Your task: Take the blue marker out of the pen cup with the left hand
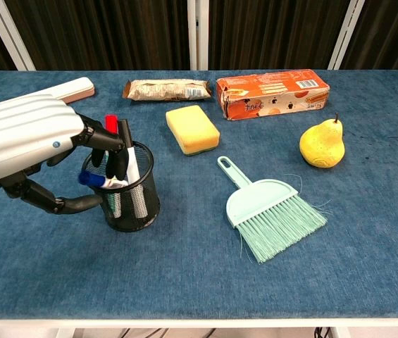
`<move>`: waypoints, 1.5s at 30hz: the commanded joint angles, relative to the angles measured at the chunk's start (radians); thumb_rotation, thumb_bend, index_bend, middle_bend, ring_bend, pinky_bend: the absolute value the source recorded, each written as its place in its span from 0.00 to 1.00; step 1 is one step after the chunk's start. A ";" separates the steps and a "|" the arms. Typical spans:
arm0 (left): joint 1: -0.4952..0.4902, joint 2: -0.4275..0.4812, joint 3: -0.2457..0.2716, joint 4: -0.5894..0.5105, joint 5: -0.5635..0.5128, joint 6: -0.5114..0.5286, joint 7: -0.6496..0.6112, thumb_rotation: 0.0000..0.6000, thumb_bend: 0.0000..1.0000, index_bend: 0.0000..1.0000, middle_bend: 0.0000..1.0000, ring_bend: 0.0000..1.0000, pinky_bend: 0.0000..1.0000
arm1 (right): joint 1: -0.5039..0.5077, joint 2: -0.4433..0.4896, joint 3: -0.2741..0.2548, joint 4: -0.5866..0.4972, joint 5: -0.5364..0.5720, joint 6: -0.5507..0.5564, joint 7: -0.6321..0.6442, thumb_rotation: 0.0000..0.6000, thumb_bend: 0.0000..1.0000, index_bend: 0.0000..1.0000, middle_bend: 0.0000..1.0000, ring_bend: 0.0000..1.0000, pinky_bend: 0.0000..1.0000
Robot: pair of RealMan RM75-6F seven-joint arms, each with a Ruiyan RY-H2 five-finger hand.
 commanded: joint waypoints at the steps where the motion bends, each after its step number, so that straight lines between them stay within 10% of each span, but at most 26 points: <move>1: -0.003 -0.009 0.000 0.013 0.001 0.005 0.006 1.00 0.33 0.47 0.48 0.49 0.74 | 0.001 -0.001 0.000 0.002 0.002 -0.002 0.000 1.00 0.16 0.00 0.00 0.00 0.00; 26: -0.012 -0.033 0.002 0.064 -0.010 0.047 0.051 1.00 0.34 0.49 0.52 0.64 0.86 | 0.003 -0.006 0.001 0.009 0.025 -0.020 -0.001 1.00 0.17 0.00 0.00 0.00 0.00; 45: -0.017 -0.071 0.005 0.126 0.050 0.143 -0.005 1.00 0.33 0.69 0.66 0.75 0.95 | 0.006 -0.001 -0.003 0.000 0.036 -0.037 -0.010 1.00 0.18 0.00 0.00 0.00 0.00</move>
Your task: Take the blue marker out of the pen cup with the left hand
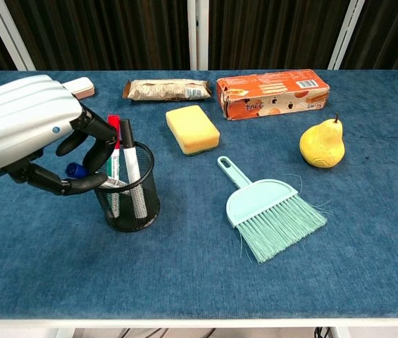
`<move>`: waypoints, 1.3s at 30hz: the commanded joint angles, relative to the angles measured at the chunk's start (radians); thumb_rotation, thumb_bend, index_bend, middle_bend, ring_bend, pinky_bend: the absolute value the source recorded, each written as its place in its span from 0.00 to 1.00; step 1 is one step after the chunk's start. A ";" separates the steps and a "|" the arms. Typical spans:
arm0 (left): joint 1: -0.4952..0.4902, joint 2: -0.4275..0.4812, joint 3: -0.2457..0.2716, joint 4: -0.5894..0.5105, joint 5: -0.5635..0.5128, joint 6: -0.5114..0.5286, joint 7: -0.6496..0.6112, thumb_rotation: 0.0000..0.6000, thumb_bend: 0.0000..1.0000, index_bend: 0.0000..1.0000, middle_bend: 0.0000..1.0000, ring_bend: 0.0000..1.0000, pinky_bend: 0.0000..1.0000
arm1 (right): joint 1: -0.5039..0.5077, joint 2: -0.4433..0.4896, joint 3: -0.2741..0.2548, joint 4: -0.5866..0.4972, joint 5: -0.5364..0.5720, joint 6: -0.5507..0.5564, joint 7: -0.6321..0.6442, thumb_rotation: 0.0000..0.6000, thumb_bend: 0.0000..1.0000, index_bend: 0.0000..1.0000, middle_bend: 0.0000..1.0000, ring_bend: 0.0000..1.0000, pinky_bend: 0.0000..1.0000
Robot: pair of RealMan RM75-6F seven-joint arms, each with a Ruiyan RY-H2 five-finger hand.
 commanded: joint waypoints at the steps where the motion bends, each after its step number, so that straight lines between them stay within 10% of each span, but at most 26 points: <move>1: -0.004 -0.009 0.001 0.014 0.019 0.023 -0.021 1.00 0.32 0.70 0.67 0.76 0.96 | 0.000 0.001 0.000 -0.001 0.001 0.000 0.000 1.00 0.18 0.00 0.00 0.00 0.00; 23: -0.017 0.007 -0.018 -0.005 0.082 0.171 -0.177 1.00 0.31 0.76 0.74 0.78 0.99 | -0.002 0.007 0.002 -0.008 0.001 0.007 -0.001 1.00 0.18 0.00 0.00 0.00 0.00; 39: -0.009 0.155 -0.143 -0.106 -0.007 0.262 -0.238 1.00 0.31 0.76 0.74 0.78 0.99 | 0.000 0.008 0.004 -0.019 0.003 0.010 -0.014 1.00 0.18 0.00 0.00 0.00 0.00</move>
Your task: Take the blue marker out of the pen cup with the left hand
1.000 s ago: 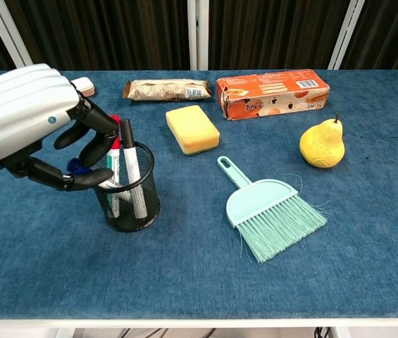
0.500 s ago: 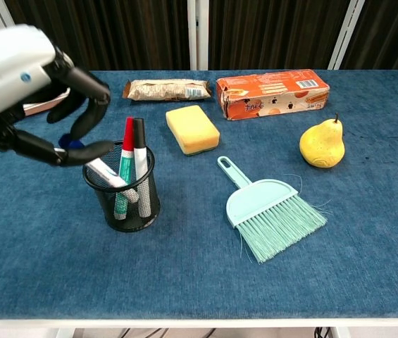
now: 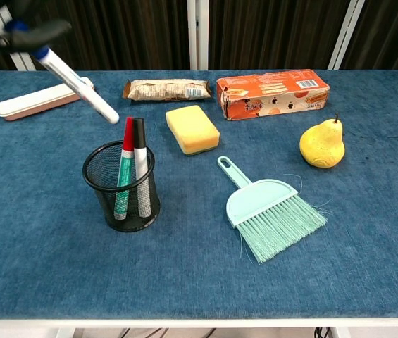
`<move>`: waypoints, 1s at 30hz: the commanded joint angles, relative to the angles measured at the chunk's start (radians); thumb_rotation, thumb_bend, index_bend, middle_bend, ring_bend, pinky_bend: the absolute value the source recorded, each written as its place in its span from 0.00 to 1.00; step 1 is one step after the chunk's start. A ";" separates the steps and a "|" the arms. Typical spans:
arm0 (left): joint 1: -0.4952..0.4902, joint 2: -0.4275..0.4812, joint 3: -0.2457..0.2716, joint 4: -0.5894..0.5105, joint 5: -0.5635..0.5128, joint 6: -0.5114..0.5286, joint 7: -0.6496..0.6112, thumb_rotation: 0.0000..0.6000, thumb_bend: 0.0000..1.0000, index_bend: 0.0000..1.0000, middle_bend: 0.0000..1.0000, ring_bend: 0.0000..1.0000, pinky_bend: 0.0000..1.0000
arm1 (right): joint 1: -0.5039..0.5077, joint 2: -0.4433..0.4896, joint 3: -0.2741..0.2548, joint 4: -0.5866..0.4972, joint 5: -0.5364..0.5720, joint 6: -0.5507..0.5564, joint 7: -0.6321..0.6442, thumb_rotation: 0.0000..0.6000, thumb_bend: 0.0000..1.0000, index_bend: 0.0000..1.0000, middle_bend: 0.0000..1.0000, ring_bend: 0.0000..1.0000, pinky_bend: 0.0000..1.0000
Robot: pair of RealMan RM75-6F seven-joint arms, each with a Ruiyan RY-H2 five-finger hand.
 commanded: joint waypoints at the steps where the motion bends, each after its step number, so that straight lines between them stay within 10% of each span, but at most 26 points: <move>1: 0.007 0.027 -0.025 0.002 -0.046 0.005 -0.031 1.00 0.31 0.76 0.74 0.78 0.99 | 0.001 0.000 0.000 -0.001 0.001 -0.001 -0.002 1.00 0.18 0.00 0.00 0.00 0.00; 22: -0.050 -0.196 -0.069 0.495 -0.302 -0.178 -0.341 1.00 0.32 0.72 0.70 0.75 0.96 | 0.021 -0.027 0.001 0.010 0.034 -0.038 -0.048 1.00 0.18 0.00 0.00 0.00 0.00; 28: -0.051 -0.137 -0.033 0.459 -0.366 -0.331 -0.365 1.00 0.16 0.13 0.09 0.07 0.33 | 0.022 -0.028 0.003 0.016 0.042 -0.040 -0.044 1.00 0.18 0.00 0.00 0.00 0.00; 30: -0.043 -0.119 -0.046 0.426 -0.396 -0.337 -0.343 1.00 0.13 0.06 0.01 0.00 0.22 | 0.021 -0.035 0.006 0.021 0.038 -0.032 -0.039 1.00 0.18 0.00 0.00 0.00 0.00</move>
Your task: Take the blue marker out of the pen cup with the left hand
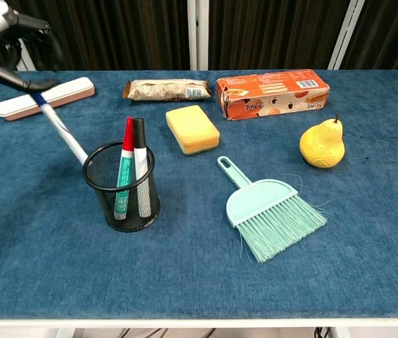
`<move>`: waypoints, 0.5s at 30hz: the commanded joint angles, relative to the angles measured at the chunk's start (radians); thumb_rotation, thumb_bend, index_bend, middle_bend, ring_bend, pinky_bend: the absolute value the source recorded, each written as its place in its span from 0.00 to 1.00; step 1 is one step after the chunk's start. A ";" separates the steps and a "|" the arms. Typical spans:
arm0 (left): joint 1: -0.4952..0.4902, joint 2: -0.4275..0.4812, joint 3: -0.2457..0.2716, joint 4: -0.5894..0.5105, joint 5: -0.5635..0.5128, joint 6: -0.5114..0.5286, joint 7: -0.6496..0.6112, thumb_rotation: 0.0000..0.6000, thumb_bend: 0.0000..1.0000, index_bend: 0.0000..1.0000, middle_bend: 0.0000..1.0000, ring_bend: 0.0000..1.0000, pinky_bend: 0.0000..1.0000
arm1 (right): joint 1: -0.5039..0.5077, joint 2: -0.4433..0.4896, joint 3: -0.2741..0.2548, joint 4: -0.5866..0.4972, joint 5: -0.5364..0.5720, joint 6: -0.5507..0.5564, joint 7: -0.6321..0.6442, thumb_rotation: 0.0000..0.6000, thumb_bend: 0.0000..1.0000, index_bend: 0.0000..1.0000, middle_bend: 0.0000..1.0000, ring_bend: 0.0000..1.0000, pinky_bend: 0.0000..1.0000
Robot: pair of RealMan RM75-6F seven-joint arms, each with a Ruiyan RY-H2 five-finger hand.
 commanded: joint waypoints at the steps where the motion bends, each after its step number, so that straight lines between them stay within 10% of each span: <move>1: 0.010 0.049 -0.006 -0.071 -0.065 -0.041 0.020 1.00 0.13 0.04 0.00 0.00 0.18 | -0.001 -0.007 0.001 0.007 -0.006 0.010 0.005 1.00 0.18 0.00 0.00 0.00 0.00; 15: 0.203 0.329 0.053 -0.322 -0.074 0.148 0.346 1.00 0.13 0.04 0.00 0.00 0.09 | -0.008 -0.027 -0.004 0.032 -0.034 0.039 0.008 1.00 0.18 0.00 0.00 0.00 0.00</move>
